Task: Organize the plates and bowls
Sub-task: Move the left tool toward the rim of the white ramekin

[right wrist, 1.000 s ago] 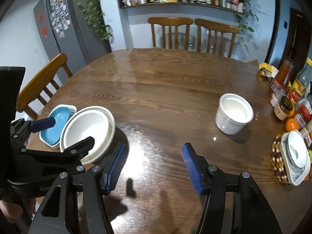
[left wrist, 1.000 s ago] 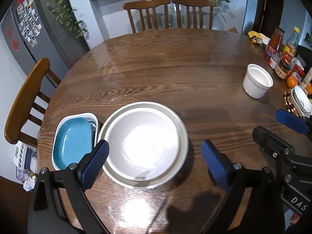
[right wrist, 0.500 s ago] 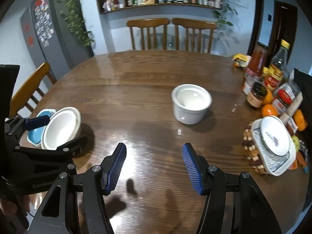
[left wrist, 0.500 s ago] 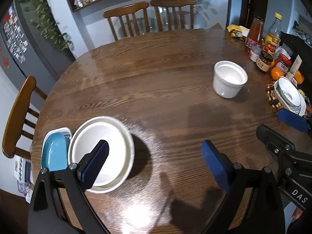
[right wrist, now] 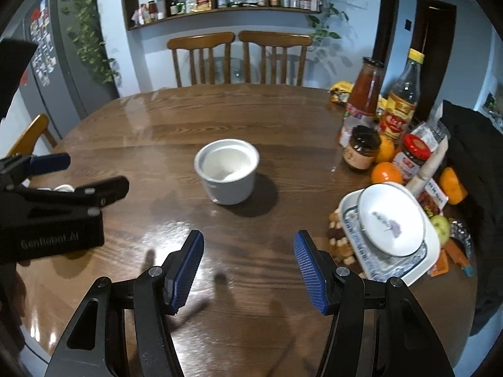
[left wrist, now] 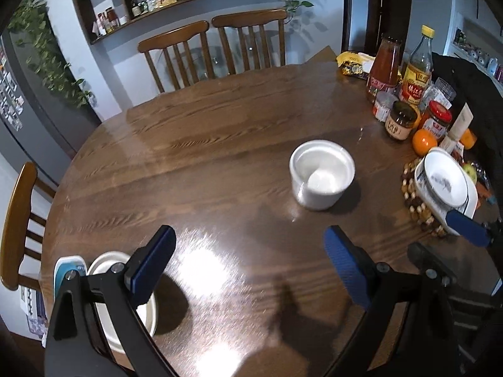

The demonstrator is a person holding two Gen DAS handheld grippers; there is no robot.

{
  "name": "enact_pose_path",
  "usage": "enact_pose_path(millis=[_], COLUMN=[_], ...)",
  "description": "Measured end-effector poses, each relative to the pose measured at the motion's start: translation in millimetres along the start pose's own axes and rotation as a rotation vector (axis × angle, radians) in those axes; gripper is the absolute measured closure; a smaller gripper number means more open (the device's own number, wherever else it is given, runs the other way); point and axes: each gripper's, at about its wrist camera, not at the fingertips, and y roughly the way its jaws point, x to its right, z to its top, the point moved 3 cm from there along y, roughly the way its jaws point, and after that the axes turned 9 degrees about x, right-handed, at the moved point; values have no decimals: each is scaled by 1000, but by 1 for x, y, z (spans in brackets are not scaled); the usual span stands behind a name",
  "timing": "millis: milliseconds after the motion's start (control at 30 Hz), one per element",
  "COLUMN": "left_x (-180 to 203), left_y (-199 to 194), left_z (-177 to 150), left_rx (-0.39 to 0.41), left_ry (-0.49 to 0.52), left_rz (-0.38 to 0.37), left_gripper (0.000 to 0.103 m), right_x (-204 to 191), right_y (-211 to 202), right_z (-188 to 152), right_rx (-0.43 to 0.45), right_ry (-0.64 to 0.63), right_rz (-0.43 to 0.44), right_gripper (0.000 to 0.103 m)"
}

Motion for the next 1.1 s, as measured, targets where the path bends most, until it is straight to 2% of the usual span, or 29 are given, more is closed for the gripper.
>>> enact_pose_path(millis=[233, 367, 733, 1100], left_x=[17, 19, 24, 28], left_y=[24, 52, 105, 135], left_z=[28, 35, 30, 31], left_rx=[0, -39, -139, -203], left_ry=[-15, -44, -76, -43], left_rz=[-6, 26, 29, 34], left_gripper=[8, 8, 8, 8], right_x=[21, 32, 40, 42], right_y=[8, 18, 51, 80], right_z=[14, 23, 35, 40], right_rx=[17, 19, -11, -42], right_ry=[9, 48, 90, 100], right_rz=[-15, -3, 36, 58], right_gripper=[42, 42, 42, 42])
